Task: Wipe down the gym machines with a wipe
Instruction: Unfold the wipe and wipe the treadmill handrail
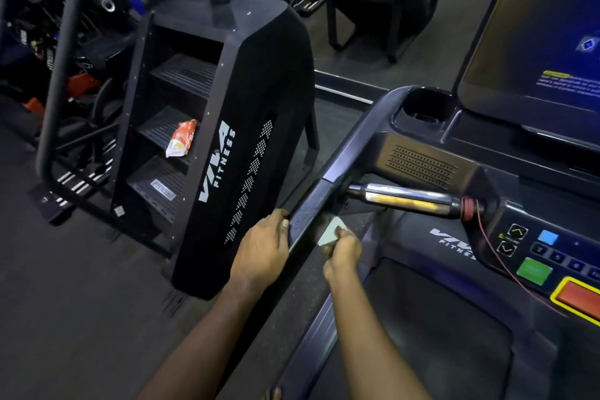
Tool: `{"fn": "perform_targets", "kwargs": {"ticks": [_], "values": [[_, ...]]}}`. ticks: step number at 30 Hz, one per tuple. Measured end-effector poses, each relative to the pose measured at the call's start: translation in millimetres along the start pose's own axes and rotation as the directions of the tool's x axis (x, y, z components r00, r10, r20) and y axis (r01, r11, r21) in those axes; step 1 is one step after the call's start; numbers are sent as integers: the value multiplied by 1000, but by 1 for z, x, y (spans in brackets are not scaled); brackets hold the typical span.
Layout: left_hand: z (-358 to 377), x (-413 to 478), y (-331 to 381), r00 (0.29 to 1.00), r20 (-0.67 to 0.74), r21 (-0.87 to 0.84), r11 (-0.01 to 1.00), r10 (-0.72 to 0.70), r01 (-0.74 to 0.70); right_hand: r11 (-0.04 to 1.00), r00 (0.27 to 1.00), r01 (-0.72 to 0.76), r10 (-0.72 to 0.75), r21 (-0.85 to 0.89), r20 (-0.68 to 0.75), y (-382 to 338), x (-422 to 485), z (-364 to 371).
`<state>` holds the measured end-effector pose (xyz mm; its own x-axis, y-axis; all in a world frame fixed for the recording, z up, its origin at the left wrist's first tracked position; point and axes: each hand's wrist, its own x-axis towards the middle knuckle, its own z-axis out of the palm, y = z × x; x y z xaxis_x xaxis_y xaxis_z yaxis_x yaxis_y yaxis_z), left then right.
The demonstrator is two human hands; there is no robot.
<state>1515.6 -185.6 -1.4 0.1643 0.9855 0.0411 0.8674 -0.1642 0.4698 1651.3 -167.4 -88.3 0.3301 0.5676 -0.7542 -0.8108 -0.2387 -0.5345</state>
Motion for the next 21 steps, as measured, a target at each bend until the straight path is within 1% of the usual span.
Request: {"fn": "perform_targets", "kwargs": {"ticks": [1, 2, 4, 5, 8, 11, 13, 17, 19, 21], "values": [[-1, 0, 1, 1000, 3, 3, 1000, -3, 3, 999, 999, -39, 39, 25, 12, -4, -1, 5], [-1, 0, 1, 1000, 2, 8, 1000, -9, 9, 996, 996, -85, 84, 13, 38, -5, -4, 8], [-1, 0, 1, 1000, 3, 17, 1000, -13, 13, 987, 984, -154, 158, -53, 78, 3, -11, 1], [0, 0, 1, 1000, 3, 21, 1000, -13, 13, 983, 983, -160, 167, -86, 79, 8, -15, -7], [1, 0, 0, 1000, 2, 23, 1000, -10, 9, 987, 994, -91, 99, -133, 55, 14, -22, -20], [0, -1, 0, 1000, -3, 23, 1000, -9, 9, 998, 997, -50, 52, -41, 59, 6, -20, -4], [-1, -1, 0, 1000, -8, 27, 1000, -11, 11, 998, 993, -67, 67, -4, 99, 7, -20, 8], [0, -2, 0, 1000, -14, 29, 1000, -9, 10, 987, 986, -118, 129, -108, 107, 30, -23, -11], [0, -2, -2, 1000, -24, 29, 1000, -1, 2, 988, 990, -98, 110, -122, 92, 31, -27, -20], [0, -3, -3, 999, -33, 24, 1000, 8, -7, 998, 996, -46, 49, -42, 73, 22, -31, -15]]}}
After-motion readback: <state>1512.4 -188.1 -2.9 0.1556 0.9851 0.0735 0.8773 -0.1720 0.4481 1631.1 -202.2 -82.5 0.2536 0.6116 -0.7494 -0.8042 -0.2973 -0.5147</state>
